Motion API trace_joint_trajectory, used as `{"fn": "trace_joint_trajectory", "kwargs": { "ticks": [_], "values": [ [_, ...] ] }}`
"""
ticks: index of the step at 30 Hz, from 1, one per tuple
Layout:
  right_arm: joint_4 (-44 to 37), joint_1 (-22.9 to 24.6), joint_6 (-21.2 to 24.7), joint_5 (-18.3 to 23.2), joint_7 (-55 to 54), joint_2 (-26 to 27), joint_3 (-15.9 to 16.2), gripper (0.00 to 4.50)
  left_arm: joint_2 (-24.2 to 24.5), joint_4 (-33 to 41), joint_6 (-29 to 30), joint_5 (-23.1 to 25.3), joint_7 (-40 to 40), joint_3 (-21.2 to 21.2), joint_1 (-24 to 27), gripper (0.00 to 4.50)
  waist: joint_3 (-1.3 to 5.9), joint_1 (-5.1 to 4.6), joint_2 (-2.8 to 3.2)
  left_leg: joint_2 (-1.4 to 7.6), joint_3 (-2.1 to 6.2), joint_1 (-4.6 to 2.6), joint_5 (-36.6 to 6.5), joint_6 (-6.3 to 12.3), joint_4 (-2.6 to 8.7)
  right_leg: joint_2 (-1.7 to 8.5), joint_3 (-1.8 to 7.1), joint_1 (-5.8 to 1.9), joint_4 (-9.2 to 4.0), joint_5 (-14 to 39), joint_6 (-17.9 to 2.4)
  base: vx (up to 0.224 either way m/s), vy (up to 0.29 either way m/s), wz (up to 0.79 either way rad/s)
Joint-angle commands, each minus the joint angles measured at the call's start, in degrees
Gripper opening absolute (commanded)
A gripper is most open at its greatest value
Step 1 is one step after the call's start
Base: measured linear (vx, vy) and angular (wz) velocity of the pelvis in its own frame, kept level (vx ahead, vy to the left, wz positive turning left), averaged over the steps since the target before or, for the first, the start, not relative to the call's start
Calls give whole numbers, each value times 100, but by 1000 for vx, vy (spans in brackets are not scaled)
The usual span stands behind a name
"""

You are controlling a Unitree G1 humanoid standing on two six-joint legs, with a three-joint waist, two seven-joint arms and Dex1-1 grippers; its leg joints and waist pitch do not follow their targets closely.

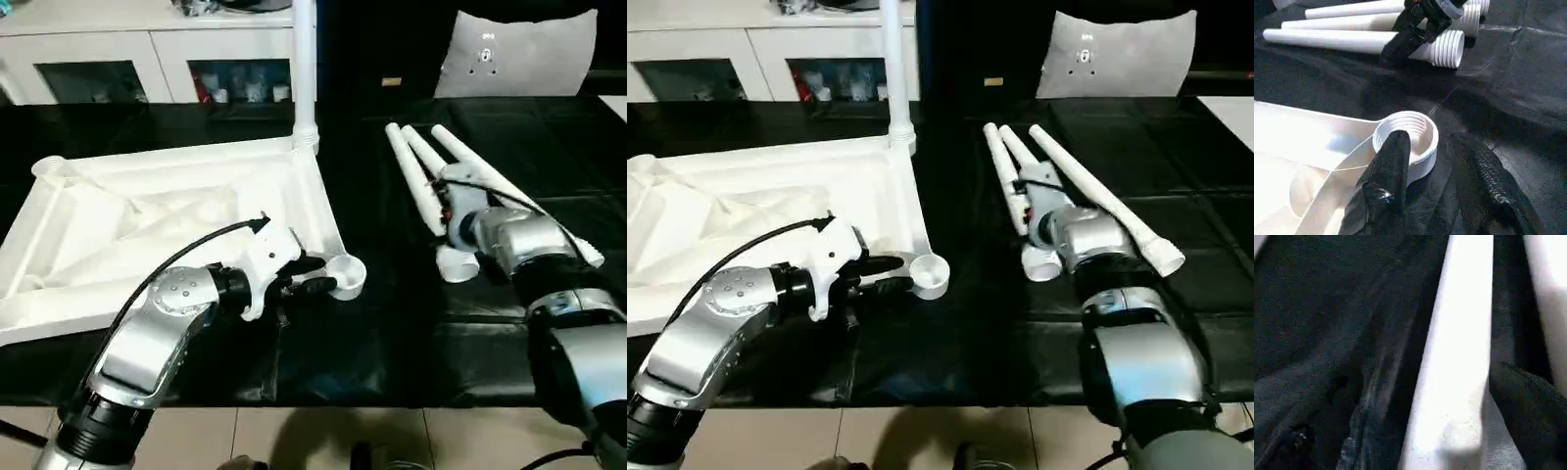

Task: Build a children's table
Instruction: Pick table leg

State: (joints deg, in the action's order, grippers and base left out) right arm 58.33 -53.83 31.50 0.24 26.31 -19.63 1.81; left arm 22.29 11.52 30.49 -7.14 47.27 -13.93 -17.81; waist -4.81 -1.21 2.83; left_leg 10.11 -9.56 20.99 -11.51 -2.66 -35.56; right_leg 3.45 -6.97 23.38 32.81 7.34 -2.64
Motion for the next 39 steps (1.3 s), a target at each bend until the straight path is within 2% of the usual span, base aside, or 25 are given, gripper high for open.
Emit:
{"fn": "trace_joint_trajectory", "kwargs": {
  "ticks": [1,6,8,10,11,14,15,18,19,23,24,28,31,33,34,36,37,39],
  "values": [
    [141,-35,155,-6,140,56,56,450,82,133,57,-34,28,-31,58,153,451,-4,-73,228,81,-33,-1155,442,317,446,252,-329,-461,2855,-744,0,0,0],
    [71,-50,361,-105,729,113,339,450,107,156,93,-92,21,-44,56,153,419,-44,-78,217,112,-64,-1595,349,291,449,197,-280,-525,3387,-509,0,0,0],
    [-59,-13,410,-103,912,130,432,414,125,159,102,-91,17,-44,47,155,410,-57,-79,214,122,-69,-1689,327,288,448,184,-274,-539,3492,-445,0,0,0],
    [-320,54,554,-70,1187,134,546,408,139,178,124,-102,25,-37,45,155,409,-65,-87,210,127,-66,-1732,325,288,444,179,-273,-545,3538,-381,0,0,0],
    [-435,92,642,-76,1281,116,608,379,149,187,133,-102,29,-39,45,155,416,-72,-85,212,132,-62,-1715,322,287,449,182,-273,-540,3533,-366,0,0,0],
    [-637,159,886,-104,1410,70,724,367,180,201,150,-101,39,-45,42,155,414,-73,-105,201,126,-63,-1677,330,278,447,183,-266,-553,3596,-328,0,0,0],
    [-765,197,1061,-104,1492,32,784,349,192,208,157,-104,44,-48,44,155,412,-65,-109,200,125,-56,-1602,335,281,444,193,-269,-554,3575,-313,0,0,0],
    [-1054,291,1367,-93,1674,-46,900,327,209,210,163,-113,48,-50,45,155,416,-47,-86,201,124,-59,-1553,343,282,437,198,-266,-548,3535,-297,0,0,0],
    [-1311,382,1600,-99,1802,-107,997,315,214,217,182,-142,50,-64,36,155,413,-36,-74,195,119,-53,-1511,349,283,430,199,-269,-554,3513,-288,0,0,0],
    [-1499,471,1755,-95,1856,-133,1043,282,191,207,256,-209,59,-48,-4,155,421,-32,-81,203,120,-57,-1481,341,279,438,201,-262,-559,3488,-284,0,0,0],
    [-1573,507,1818,-80,1845,-140,1032,270,190,219,301,-254,85,-41,-11,182,421,-33,-81,202,123,-56,-1479,338,281,436,197,-267,-558,3486,-289,0,0,0],
    [-1874,697,2066,37,1621,-161,793,242,203,330,454,-436,167,2,48,193,425,-29,-84,207,127,-62,-1462,314,287,435,200,-267,-565,3494,-263,0,0,0],
    [-2113,839,2260,160,1459,-175,543,216,250,363,436,-460,197,-13,113,227,427,-37,-88,194,124,-69,-1488,302,282,429,190,-260,-580,3544,-230,0,0,0],
    [-2386,990,2415,302,1252,-168,175,207,257,355,424,-456,148,5,132,238,400,-34,-78,183,125,-78,-1519,285,287,428,180,-247,-607,3644,-141,0,0,0],
    [-2386,991,2415,303,1252,-168,174,205,257,355,424,-456,148,5,132,251,401,-43,-80,178,123,-78,-1526,281,287,418,178,-249,-615,3662,-120,0,0,0],
    [-2709,1150,2602,471,1051,-130,-218,202,199,337,433,-518,62,66,135,265,403,-50,-83,175,127,-80,-1555,276,288,418,167,-253,-624,3684,-86,0,0,0],
    [-2764,1176,2634,503,1017,-121,-288,198,185,333,433,-533,48,79,136,276,397,-43,-78,168,122,-94,-1550,279,290,414,168,-245,-646,3709,-45,0,0,0],
    [-3002,1285,2751,630,856,-61,-573,192,150,324,416,-563,-13,118,144,294,397,-55,-92,164,131,-73,-1523,284,297,410,156,-261,-638,3675,-53,0,0,0]
  ]
}}
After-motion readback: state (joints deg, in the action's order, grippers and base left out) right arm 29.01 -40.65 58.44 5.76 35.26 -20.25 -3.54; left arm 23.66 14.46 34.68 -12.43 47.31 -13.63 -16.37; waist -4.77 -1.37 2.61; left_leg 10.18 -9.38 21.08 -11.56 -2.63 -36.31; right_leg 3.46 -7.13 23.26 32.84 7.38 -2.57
